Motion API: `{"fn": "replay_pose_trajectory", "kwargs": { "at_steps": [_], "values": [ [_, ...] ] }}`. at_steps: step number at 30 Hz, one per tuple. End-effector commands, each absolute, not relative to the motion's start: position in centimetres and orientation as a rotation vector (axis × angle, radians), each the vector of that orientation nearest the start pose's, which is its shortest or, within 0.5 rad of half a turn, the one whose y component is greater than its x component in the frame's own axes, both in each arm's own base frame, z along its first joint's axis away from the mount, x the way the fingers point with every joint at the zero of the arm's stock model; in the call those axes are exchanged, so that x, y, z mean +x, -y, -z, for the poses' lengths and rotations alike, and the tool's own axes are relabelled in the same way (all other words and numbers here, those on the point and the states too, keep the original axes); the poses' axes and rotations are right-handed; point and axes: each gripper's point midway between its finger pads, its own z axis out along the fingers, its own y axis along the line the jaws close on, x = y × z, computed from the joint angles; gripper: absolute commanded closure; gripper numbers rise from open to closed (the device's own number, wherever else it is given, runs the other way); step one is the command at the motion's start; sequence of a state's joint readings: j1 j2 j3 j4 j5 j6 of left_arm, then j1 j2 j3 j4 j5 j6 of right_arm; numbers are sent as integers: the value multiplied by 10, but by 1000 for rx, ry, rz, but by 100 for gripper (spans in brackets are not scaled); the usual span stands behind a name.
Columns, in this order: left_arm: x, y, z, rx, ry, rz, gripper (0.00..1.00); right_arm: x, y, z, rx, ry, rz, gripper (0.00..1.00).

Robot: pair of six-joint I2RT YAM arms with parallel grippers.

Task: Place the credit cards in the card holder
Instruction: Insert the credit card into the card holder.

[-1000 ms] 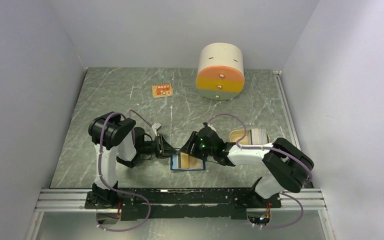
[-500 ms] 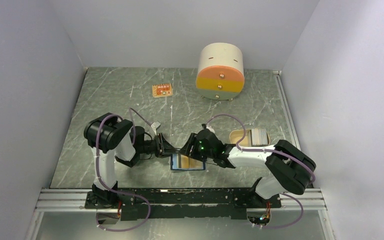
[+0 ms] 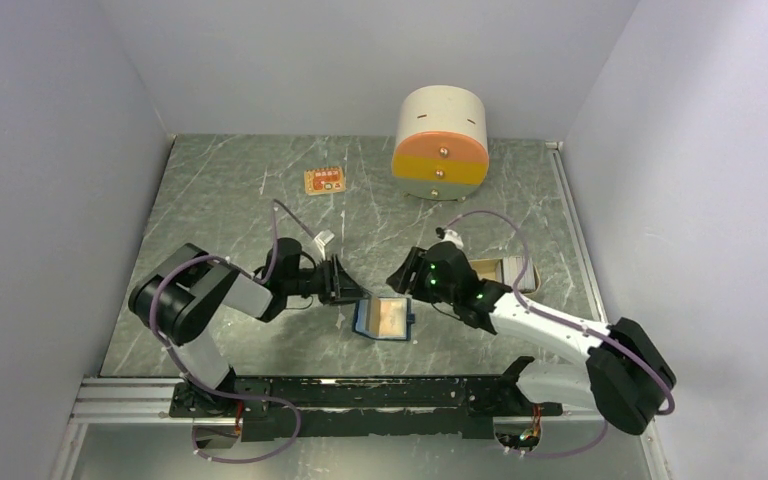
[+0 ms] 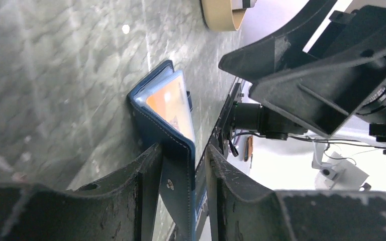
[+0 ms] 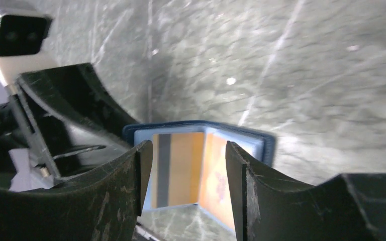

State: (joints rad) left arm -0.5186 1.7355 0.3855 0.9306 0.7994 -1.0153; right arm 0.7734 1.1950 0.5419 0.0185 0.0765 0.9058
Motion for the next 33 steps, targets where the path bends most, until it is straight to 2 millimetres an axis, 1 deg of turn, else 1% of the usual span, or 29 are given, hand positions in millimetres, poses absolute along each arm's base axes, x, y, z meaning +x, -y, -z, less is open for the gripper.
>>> {"fn": "replay_pose_trajectory", "kwargs": {
  "at_steps": [1, 5, 8, 10, 15, 16, 17, 19, 22, 24, 28, 33],
  "values": [
    [206, 301, -51, 108, -2398, 1554, 58, 226, -212, -68, 211, -2377, -702, 41],
    [201, 318, -53, 156, -2410, 1559, 58, 224, -198, -65, 239, -2369, -717, 42],
    [198, 327, -54, 185, -2420, 1559, 58, 221, -197, -63, 240, -2374, -732, 42],
    [200, 333, -55, 203, -2430, 1541, 58, 219, -196, -60, 242, -2381, -734, 42],
    [202, 337, -50, 213, -2472, 1459, 62, 210, -201, -61, 214, -2402, -792, 46],
    [204, 335, -45, 194, -2517, 1397, 63, 206, -211, -72, 216, -2379, -895, 47],
    [207, 335, -43, 188, -2530, 1372, 64, 203, -217, -77, 217, -2361, -953, 47],
    [211, 335, -41, 188, -2552, 1319, 64, 200, -220, -76, 231, -2351, -997, 48],
    [218, 330, -34, 184, -2594, 1188, 63, 200, -219, -68, 233, -2370, -970, 48],
    [214, 331, -38, 207, -2608, 1148, 62, 199, -220, -63, 234, -2386, -964, 47],
    [207, 343, -54, 239, -2608, 1197, 61, 200, -215, -59, 256, -2381, -932, 47],
    [194, 351, -59, 261, -2631, 1234, 60, 200, -199, -46, 235, -2425, -788, 50]
  ]
}}
